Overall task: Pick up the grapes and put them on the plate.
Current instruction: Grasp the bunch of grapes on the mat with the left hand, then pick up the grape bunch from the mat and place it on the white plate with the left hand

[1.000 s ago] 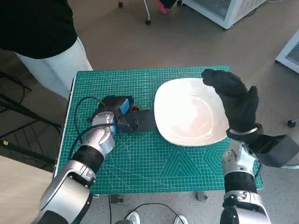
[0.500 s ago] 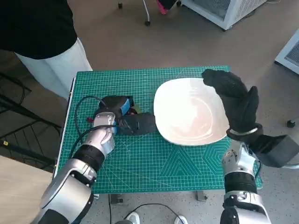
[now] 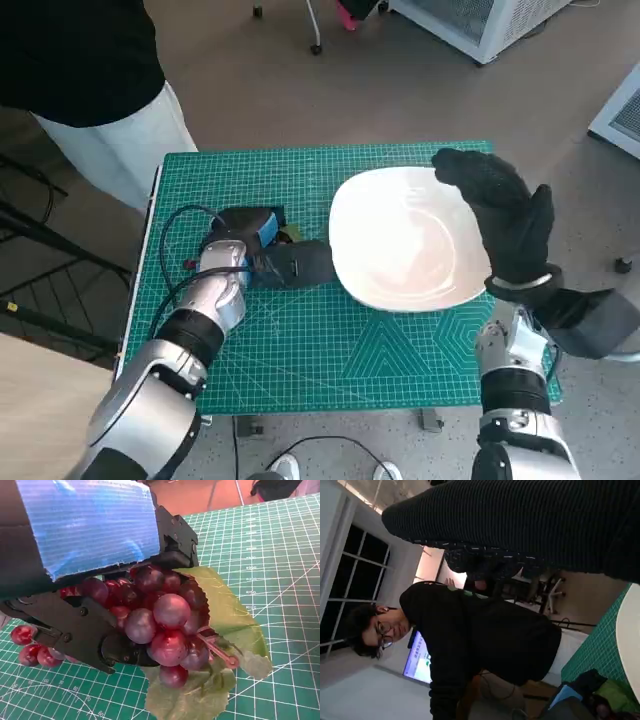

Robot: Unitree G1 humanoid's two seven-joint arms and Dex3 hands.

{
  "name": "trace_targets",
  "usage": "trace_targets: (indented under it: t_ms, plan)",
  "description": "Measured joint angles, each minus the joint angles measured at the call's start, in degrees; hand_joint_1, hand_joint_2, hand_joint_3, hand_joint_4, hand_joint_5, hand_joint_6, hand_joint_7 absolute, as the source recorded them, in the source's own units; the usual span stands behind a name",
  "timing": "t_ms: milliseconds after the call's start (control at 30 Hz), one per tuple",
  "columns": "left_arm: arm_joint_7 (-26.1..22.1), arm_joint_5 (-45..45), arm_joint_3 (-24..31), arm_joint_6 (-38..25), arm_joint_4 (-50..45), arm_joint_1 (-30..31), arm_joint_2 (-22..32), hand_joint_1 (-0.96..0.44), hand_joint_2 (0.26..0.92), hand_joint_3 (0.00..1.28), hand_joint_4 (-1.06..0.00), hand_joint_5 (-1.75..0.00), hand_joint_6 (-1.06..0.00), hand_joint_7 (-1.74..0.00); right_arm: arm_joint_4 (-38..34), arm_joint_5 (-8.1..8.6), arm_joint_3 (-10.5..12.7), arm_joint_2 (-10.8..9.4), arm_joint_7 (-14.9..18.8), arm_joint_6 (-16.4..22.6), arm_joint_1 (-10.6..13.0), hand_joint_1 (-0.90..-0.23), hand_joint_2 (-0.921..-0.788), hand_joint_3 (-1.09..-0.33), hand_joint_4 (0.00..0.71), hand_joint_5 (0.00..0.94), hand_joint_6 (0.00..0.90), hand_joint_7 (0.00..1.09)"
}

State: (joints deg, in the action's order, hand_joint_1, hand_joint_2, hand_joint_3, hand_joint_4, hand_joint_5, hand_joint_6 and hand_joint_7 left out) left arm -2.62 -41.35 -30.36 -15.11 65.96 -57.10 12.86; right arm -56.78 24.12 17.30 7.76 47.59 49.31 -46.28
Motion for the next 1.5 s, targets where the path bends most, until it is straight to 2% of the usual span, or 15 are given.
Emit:
trace_targets:
  t_ms: [267,600,1067,1233,1400,1500]
  plan:
    - [-0.5,0.7,0.1,-1.7,-2.1,0.5,0.3,0.00,0.921,0.21,-0.54,-1.46,-0.48,-1.18,0.0,-0.01,0.0,0.0,0.0,0.0,0.0,-0.571,-0.921,-0.594,0.340,0.000,0.433,0.00]
    - [-2.9,0.9,0.2,-6.0,-10.0,1.9,1.6,0.00,0.921,0.17,-0.56,-1.43,-0.56,-1.10,0.4,0.02,0.0,0.0,0.0,-0.3,0.0,-0.578,-0.921,-0.593,0.339,0.000,0.432,0.00]
    - [-11.1,-0.7,1.6,-15.9,-35.4,6.6,7.0,0.00,0.895,0.09,-0.69,-1.34,-0.72,-0.89,0.4,0.03,0.1,0.0,0.0,-0.6,0.0,-0.578,-0.921,-0.583,0.339,0.000,0.432,0.00]
    - [-13.0,-1.4,2.9,-17.6,-44.4,8.6,8.9,0.00,0.891,0.08,-0.71,-1.20,-0.72,-1.03,0.3,0.19,0.2,0.0,0.0,-0.8,0.0,-0.576,-0.921,-0.577,0.342,0.002,0.434,0.00]
    - [-14.3,-2.2,3.9,-18.6,-51.5,10.0,10.2,0.00,0.900,0.08,-0.68,-1.25,-0.71,-1.01,0.3,0.31,0.2,0.0,0.0,-1.0,0.0,-0.576,-0.921,-0.574,0.345,0.003,0.435,0.00]
    - [-14.8,-3.1,4.3,-18.9,-55.2,10.8,10.8,0.00,0.907,0.08,-0.67,-1.32,-0.71,-0.93,0.3,0.33,0.2,0.0,0.0,-1.1,0.0,-0.577,-0.921,-0.574,0.346,0.003,0.435,0.00]
